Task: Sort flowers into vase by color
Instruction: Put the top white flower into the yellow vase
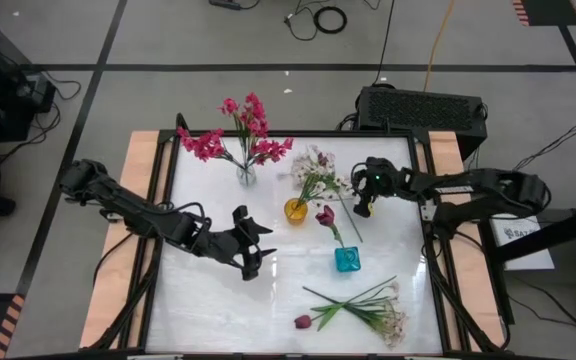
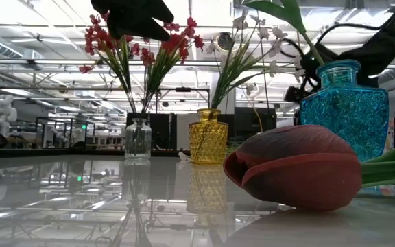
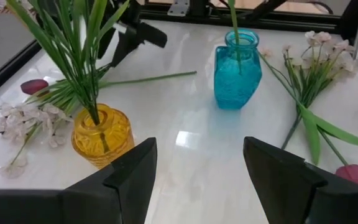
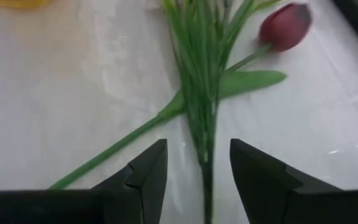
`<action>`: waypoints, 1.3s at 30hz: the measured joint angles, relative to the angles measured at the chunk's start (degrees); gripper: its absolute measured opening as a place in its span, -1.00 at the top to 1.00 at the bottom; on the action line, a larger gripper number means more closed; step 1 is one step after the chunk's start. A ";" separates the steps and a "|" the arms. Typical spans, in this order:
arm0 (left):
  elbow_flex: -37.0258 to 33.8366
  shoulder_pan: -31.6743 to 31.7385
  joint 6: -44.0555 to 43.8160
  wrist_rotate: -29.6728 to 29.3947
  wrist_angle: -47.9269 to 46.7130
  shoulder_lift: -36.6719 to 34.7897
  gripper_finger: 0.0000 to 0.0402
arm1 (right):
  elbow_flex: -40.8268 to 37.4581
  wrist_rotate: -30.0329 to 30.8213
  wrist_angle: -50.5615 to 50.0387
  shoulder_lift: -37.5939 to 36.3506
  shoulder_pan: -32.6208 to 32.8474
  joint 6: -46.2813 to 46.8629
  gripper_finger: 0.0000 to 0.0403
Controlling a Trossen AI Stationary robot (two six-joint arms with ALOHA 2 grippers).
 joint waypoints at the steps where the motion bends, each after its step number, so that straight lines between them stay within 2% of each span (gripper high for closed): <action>1: 0.00 -0.22 0.00 -0.12 -0.01 0.00 -0.23 | 0.00 -1.04 0.65 0.99 -0.39 -0.16 0.17; 9: 0.00 -1.41 -0.02 -1.42 0.18 0.00 -0.23 | 0.02 -2.19 4.52 6.65 -2.96 -0.45 0.17; 12: 0.00 -1.52 -0.02 -1.46 0.18 0.00 -0.23 | 0.02 -2.18 4.83 6.89 -3.39 -0.19 0.24; 21: 0.00 -1.52 -0.04 -1.65 0.24 0.00 -0.23 | 0.02 -2.28 4.58 6.88 -3.56 0.42 0.87; 24: 0.00 -1.52 -0.10 -1.65 0.25 0.00 -0.23 | 0.02 -2.43 4.46 6.88 -3.56 0.45 0.97; 27: 0.00 -1.52 -0.19 -1.65 0.26 0.00 -0.23 | 0.02 -2.41 4.45 6.88 -3.55 0.45 0.89; 35: 0.00 -1.52 -0.17 -1.65 0.26 0.00 -0.23 | 0.02 -0.27 4.37 6.88 -3.51 1.95 0.29; 39: 0.00 -1.52 -0.15 -1.65 0.26 0.00 -0.23 | 0.04 0.65 4.37 6.88 -3.53 1.98 0.25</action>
